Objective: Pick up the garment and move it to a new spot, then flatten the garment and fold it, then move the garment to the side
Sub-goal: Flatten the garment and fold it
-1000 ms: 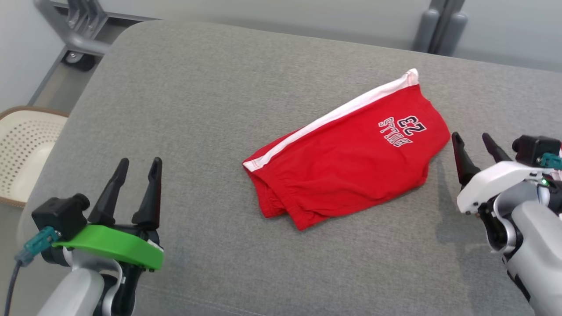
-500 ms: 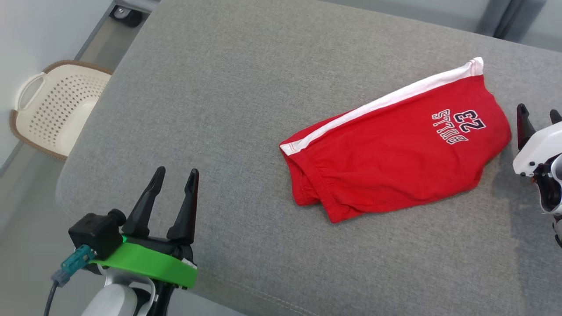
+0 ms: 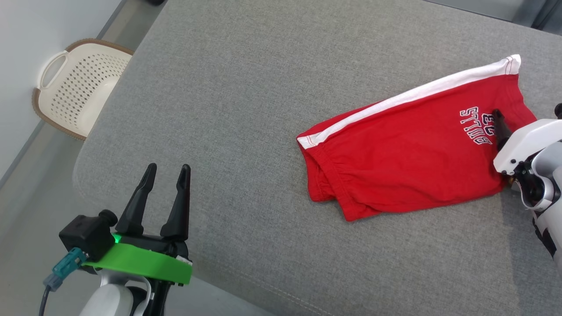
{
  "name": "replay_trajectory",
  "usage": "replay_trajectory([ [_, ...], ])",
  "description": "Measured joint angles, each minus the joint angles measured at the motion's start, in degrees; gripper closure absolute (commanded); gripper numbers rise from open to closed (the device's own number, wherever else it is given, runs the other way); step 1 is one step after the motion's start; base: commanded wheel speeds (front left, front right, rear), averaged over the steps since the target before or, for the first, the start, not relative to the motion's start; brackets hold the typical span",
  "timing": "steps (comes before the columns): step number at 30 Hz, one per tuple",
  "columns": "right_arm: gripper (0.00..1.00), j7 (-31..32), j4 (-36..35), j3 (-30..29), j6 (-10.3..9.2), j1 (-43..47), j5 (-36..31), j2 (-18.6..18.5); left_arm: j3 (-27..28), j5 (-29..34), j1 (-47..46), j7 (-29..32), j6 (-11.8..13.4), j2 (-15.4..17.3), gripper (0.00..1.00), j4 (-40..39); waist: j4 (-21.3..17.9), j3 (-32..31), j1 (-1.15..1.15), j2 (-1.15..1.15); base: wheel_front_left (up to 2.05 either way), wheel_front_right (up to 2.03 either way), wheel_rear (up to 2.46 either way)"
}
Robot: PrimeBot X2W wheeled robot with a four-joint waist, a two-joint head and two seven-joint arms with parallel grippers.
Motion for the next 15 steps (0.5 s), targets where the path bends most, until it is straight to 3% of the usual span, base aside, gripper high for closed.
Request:
replay_trajectory([
  [2,0.00,0.96,0.55,-0.79,0.37,-0.34,1.22,0.27,0.34,0.12,0.18,0.00,-0.36,-0.49,0.00,0.01,-0.14,0.08,0.00,0.00,0.00,0.00,0.00],
  [3,0.58,1.49,0.80,-1.33,0.54,-0.53,2.30,0.65,0.46,0.40,0.31,0.00,-0.37,-0.64,0.00,0.03,-0.21,0.11,0.00,0.00,0.00,0.00,0.00],
  [4,1.00,1.94,1.08,-2.15,1.03,-0.77,3.81,1.20,0.69,0.64,0.54,0.01,-0.65,-0.73,0.00,0.04,-0.30,0.13,0.00,0.00,0.00,0.00,0.00],
  [9,1.00,1.32,0.86,-7.57,3.00,-1.05,10.93,5.11,3.68,1.11,1.99,0.00,-0.82,-1.67,0.00,0.26,-1.37,-0.05,0.00,0.00,0.00,0.00,0.00],
  [15,1.00,-1.56,-2.75,-11.99,7.59,0.33,17.89,10.28,7.21,1.54,2.47,0.00,-1.23,-3.03,0.00,0.62,-3.85,-1.15,0.00,0.00,0.00,0.00,0.00],
])
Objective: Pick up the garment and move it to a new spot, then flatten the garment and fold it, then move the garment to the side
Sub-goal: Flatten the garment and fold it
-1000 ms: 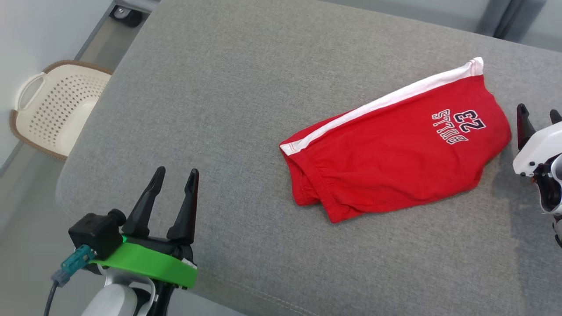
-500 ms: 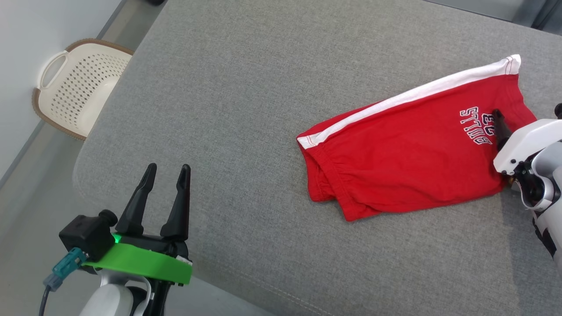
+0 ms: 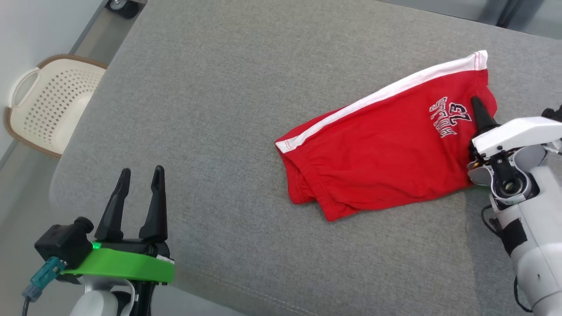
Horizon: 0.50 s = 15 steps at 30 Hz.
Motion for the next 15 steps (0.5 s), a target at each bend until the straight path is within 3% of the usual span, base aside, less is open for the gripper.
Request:
replay_trajectory([
  [4,1.00,-1.76,-2.40,-3.24,1.85,3.54,4.13,1.85,0.86,0.94,0.48,0.00,-1.05,-0.96,0.00,0.66,-2.34,-1.28,0.00,0.00,0.00,0.00,0.00],
  [8,1.00,-3.05,-5.55,-6.08,2.40,8.25,7.83,3.64,1.40,1.58,1.39,0.00,-1.65,-1.15,0.00,1.15,-4.97,-3.00,0.00,0.00,0.00,0.00,0.00],
  [15,1.00,-5.59,-10.73,-7.76,1.68,17.00,9.39,5.03,2.19,2.63,4.33,0.00,-2.67,-1.12,0.00,1.60,-10.25,-5.83,0.00,0.00,0.00,0.00,0.00],
])
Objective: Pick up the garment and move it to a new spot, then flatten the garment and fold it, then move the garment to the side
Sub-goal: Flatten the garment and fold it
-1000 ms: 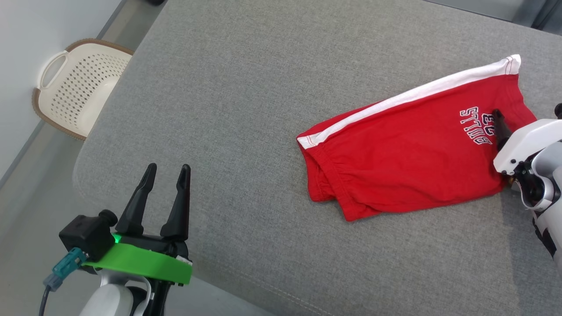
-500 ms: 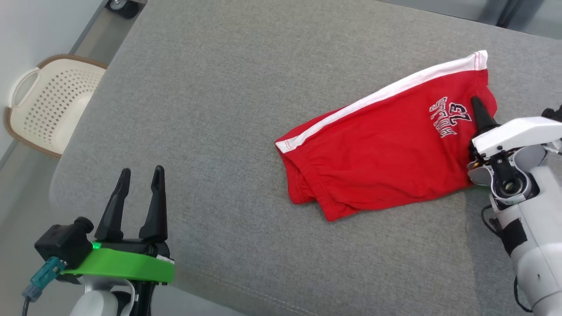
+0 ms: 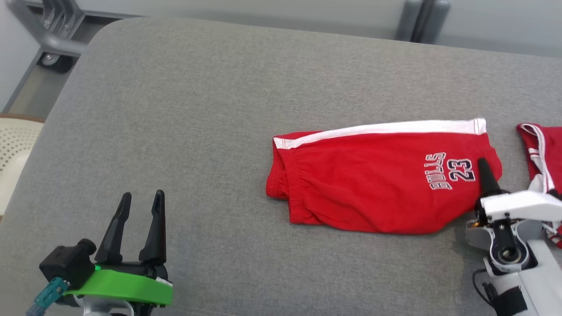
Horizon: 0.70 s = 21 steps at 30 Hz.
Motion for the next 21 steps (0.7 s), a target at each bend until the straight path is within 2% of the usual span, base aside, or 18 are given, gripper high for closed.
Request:
replay_trajectory([
  [4,1.00,-0.21,-1.65,-0.38,-0.81,5.22,1.25,2.10,1.53,0.34,1.46,0.00,0.00,-0.10,0.00,-0.45,-3.31,-1.21,0.00,0.00,0.00,0.00,0.00],
  [8,1.00,0.81,-1.75,2.42,-1.92,6.77,0.07,2.87,1.97,0.77,2.72,0.00,-0.19,-0.18,0.00,-0.81,-6.68,-1.92,0.00,0.00,0.00,0.00,0.00],
  [11,0.71,0.87,-1.47,4.61,-2.52,7.37,-3.10,2.21,1.74,1.45,2.72,0.00,-0.78,-0.43,0.00,-1.27,-9.03,-2.14,0.00,0.00,0.00,0.00,0.00],
  [12,0.56,0.81,-1.37,5.17,-2.88,7.57,-4.22,1.87,1.66,1.85,2.71,0.00,-0.92,-0.45,0.00,-1.29,-9.74,-2.19,0.00,0.00,0.00,0.00,0.00],
  [13,0.21,0.78,-1.31,5.32,-3.00,7.63,-4.71,1.56,1.49,2.12,2.70,0.00,-0.96,-0.46,0.00,-1.29,-10.37,-2.21,0.00,0.00,0.00,0.00,0.00],
  [15,0.02,0.76,-1.20,5.38,-3.53,7.66,-5.13,0.65,0.85,2.47,2.63,0.00,-1.44,-0.62,0.00,-1.29,-11.38,-2.19,0.00,0.00,0.00,0.00,0.00],
  [21,0.00,0.26,-0.84,5.93,-5.25,7.44,-7.66,-1.20,0.11,2.57,2.25,0.00,-2.01,-1.47,0.00,-1.25,-11.80,-1.39,0.00,0.00,0.00,0.00,0.00],
])
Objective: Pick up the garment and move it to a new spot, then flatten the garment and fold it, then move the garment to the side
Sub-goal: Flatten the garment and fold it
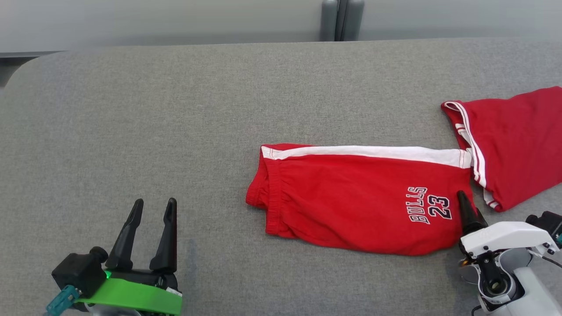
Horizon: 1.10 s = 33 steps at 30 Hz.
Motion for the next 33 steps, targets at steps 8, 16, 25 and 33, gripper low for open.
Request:
replay_trajectory([
  [8,0.02,-0.05,1.23,0.98,-0.73,-1.86,-0.99,-0.15,-0.08,0.56,-0.37,0.01,-0.53,-0.02,0.00,0.78,1.32,0.90,0.00,0.00,0.00,0.00,0.00],
  [16,1.00,1.75,1.16,1.86,0.36,-2.77,0.11,1.52,0.30,1.26,-1.04,0.00,-0.94,-0.40,0.00,1.29,2.94,0.25,0.00,0.00,0.00,0.00,0.00],
  [25,1.00,2.57,-7.38,1.36,3.23,-8.33,1.27,1.37,1.16,1.27,-1.01,0.00,-1.01,-1.05,0.00,2.14,3.02,-1.84,0.00,0.00,0.00,0.00,0.00],
  [33,1.00,2.10,-7.90,-7.17,-1.68,-3.97,2.02,-7.19,2.46,1.27,-0.03,0.00,-1.25,-1.79,0.00,1.60,3.18,-1.58,0.00,0.00,0.00,0.00,0.00],
])
